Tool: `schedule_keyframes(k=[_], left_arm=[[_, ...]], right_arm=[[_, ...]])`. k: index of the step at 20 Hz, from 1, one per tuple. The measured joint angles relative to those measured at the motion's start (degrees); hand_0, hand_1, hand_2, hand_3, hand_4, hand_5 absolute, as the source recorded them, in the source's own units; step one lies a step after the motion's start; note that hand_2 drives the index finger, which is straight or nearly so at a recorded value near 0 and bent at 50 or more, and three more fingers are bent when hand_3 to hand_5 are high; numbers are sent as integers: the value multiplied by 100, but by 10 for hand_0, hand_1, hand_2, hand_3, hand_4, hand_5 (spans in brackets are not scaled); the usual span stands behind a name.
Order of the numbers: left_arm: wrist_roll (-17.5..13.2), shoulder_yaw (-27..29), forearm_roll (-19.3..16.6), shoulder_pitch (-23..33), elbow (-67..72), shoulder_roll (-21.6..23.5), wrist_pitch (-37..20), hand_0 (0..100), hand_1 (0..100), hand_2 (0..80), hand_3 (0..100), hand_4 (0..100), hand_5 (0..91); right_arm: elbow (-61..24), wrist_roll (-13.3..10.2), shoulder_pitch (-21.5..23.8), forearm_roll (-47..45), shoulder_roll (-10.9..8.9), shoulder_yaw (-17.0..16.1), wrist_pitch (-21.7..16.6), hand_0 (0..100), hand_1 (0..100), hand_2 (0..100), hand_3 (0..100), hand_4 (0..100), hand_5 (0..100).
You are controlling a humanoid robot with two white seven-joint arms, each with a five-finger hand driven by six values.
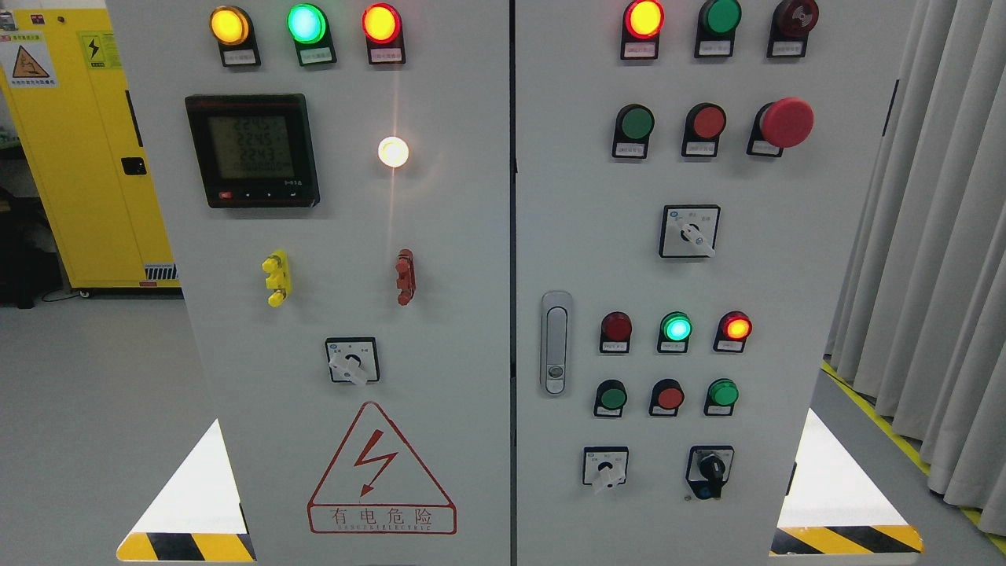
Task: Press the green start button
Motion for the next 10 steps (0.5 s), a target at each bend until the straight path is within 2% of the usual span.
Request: schedule_keyframes(k=[10], left_arm=[[0, 1, 1, 0, 0, 84, 0, 120, 556, 0, 0, 0, 0]], right_arm=[[101, -17, -24, -1, -7, -53, -25, 218, 206, 0, 0, 0, 0]])
